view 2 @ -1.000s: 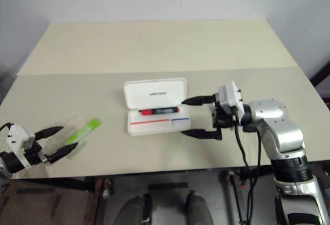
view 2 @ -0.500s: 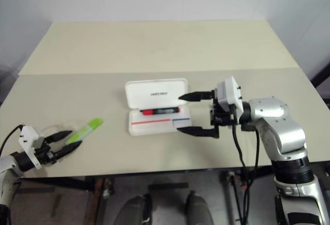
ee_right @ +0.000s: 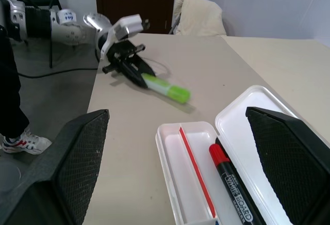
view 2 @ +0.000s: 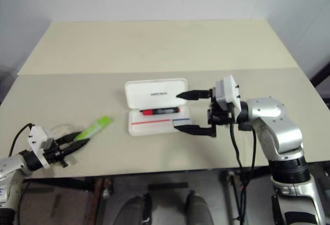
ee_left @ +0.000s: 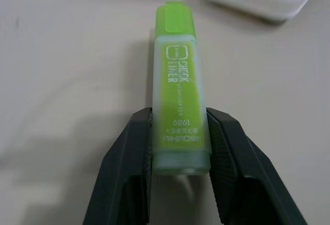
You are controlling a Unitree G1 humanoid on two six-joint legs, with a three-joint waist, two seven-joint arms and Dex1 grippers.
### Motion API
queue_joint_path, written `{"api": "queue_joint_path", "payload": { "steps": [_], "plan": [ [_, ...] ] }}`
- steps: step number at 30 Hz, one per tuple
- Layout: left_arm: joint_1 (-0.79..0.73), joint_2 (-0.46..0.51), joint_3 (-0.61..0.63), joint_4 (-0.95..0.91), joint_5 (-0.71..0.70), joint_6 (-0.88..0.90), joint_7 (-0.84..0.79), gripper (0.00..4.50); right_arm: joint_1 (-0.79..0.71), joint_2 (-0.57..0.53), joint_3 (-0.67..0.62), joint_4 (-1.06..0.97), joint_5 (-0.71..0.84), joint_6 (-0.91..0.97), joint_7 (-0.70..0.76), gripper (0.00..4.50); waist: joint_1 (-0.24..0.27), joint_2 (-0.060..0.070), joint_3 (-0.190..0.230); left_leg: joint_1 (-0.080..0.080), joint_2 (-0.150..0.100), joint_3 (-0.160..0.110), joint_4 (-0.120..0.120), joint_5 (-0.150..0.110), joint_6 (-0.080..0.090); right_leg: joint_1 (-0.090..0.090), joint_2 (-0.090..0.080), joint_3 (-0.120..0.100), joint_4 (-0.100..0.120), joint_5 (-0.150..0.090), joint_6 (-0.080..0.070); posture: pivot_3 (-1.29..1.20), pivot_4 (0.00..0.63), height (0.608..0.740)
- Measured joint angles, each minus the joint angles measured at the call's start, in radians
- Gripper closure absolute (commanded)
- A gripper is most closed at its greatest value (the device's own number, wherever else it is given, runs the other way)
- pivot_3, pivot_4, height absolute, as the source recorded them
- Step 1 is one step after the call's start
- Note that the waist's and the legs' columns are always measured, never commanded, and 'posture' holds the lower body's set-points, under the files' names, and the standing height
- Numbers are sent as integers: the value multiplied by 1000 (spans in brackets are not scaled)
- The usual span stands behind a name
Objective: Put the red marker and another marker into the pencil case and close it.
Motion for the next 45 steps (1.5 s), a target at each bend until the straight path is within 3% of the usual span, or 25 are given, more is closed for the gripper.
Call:
{"api": "queue_joint_path", "payload": {
  "steps": [7, 14, 23, 37, 45],
  "plan": [
    [-63, 41, -43, -127, -15, 47, -33, 3397, 16, 20, 0, 1, -18, -20, -12, 0, -2, 0, 0, 0, -1, 1, 0, 0, 0, 0, 1, 0, 0, 0, 0, 0, 150, 740],
    [-282, 47, -237, -112, 28, 62, -120, 3397, 77, 26, -5, -28, -28, -34, -55, 0, 21, 0, 0, 0, -2, 2, 4, 0, 0, 0, 4, 1, 1, 0, 0, 0, 150, 740],
    [-529, -46, -423, 120, 126, -26, -231, 3397, 186, 13, -53, -140, -26, -33, -156, 0, 26, 0, 0, -1, -1, 2, 9, -1, -1, 0, 7, 1, 3, 0, 0, 0, 150, 740],
    [-679, -164, -510, 400, 218, -176, -308, 3397, 303, -13, -128, -279, -6, 5, -276, 0, 42, -1, 0, 0, -1, 1, 11, -1, 0, 1, 8, 1, 4, 0, 0, 0, 150, 740],
    [-704, -197, -510, 473, 245, -195, -302, 642, 317, -15, -128, -300, 3, 8, -306, 0, 48, -1, 0, -1, -1, 1, 11, -1, 0, 2, 8, 1, 4, 0, 0, 0, 150, 740]
  ]
}}
